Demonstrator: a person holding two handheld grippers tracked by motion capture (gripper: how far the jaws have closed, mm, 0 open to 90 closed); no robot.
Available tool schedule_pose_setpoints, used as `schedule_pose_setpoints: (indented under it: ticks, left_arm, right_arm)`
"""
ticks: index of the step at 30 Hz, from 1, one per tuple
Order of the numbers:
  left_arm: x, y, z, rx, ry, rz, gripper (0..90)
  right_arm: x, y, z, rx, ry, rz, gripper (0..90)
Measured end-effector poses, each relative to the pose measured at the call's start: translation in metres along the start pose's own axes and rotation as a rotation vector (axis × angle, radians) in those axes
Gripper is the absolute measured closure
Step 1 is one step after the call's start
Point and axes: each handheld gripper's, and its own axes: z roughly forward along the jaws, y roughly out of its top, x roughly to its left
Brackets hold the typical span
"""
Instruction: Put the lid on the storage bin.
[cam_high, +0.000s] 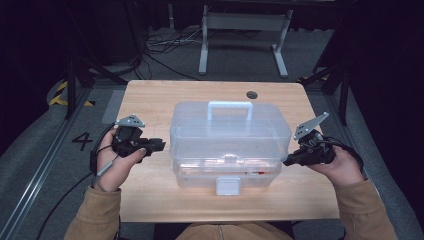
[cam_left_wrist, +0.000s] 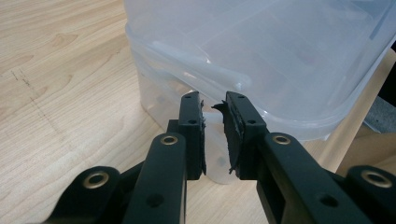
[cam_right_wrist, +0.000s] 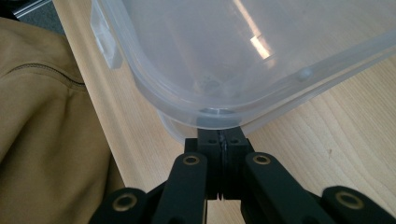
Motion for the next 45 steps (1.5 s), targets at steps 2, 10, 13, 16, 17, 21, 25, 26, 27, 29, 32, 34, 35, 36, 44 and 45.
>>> schedule_pose_setpoints:
  ticks: [2, 10, 13, 16, 17, 21, 25, 26, 27, 29, 32, 34, 35, 36, 44, 45]
  left_arm:
    - [0.0, 0.0, 0.0, 0.0, 0.0, 0.0, 77.4]
    - [0.001, 0.0, 0.001, 0.007, -0.001, 0.0, 77.1]
    - [0.001, 0.0, 0.001, 0.009, -0.003, -0.002, 77.1]
    - [0.001, 0.0, 0.001, 0.009, -0.001, -0.001, 77.0]
    - [0.001, 0.0, 0.001, 0.012, -0.001, 0.001, 77.0]
    - [0.001, -0.001, 0.002, 0.013, -0.001, -0.004, 76.9]
    - [0.001, -0.001, 0.002, 0.014, -0.001, -0.004, 76.9]
    - [0.001, -0.001, 0.002, 0.015, -0.001, -0.004, 76.9]
    - [0.001, -0.001, 0.002, 0.015, -0.001, -0.004, 76.9]
    - [0.001, -0.001, 0.002, 0.015, -0.001, -0.004, 76.9]
    - [0.001, -0.001, 0.002, 0.016, -0.002, -0.004, 76.8]
    - [0.001, -0.001, 0.002, 0.015, 0.001, -0.001, 76.4]
    - [0.001, -0.001, 0.002, 0.015, 0.001, -0.001, 76.4]
    - [0.001, -0.001, 0.002, 0.016, 0.0, -0.001, 76.4]
    - [0.002, -0.001, 0.002, 0.022, -0.001, -0.002, 76.5]
    - [0.002, -0.001, 0.003, 0.023, -0.001, -0.002, 76.5]
  right_arm:
    - [0.0, 0.0, 0.0, 0.006, 0.0, 0.0, 89.8]
    - [0.0, 0.0, 0.004, 0.035, 0.013, -0.006, 89.8]
    - [0.0, 0.0, 0.006, 0.047, 0.016, -0.012, 89.8]
    - [0.0, 0.0, 0.007, 0.059, 0.018, -0.013, 89.8]
    - [0.0, 0.0, 0.008, 0.061, 0.019, -0.014, 89.8]
    - [0.0, 0.0, 0.009, 0.073, 0.022, -0.017, 89.8]
    - [0.001, 0.0, 0.011, 0.09, 0.025, -0.019, 89.8]
    - [0.001, 0.0, 0.012, 0.095, 0.025, -0.021, 89.8]
    - [0.001, 0.0, 0.013, 0.097, 0.027, -0.021, 89.8]
    - [0.001, 0.0, 0.014, 0.103, 0.028, -0.02, 89.8]
    - [0.001, 0.0, 0.015, 0.114, 0.029, -0.025, 89.7]
    - [0.001, 0.0, 0.017, 0.123, 0.03, -0.026, 89.7]
    - [0.001, 0.0, 0.017, 0.125, 0.03, -0.028, 89.7]
    - [0.001, 0.0, 0.017, 0.128, 0.03, -0.027, 89.8]
    - [0.001, -0.001, 0.018, 0.141, 0.033, -0.028, 89.7]
    - [0.001, -0.001, 0.018, 0.144, 0.034, -0.027, 89.8]
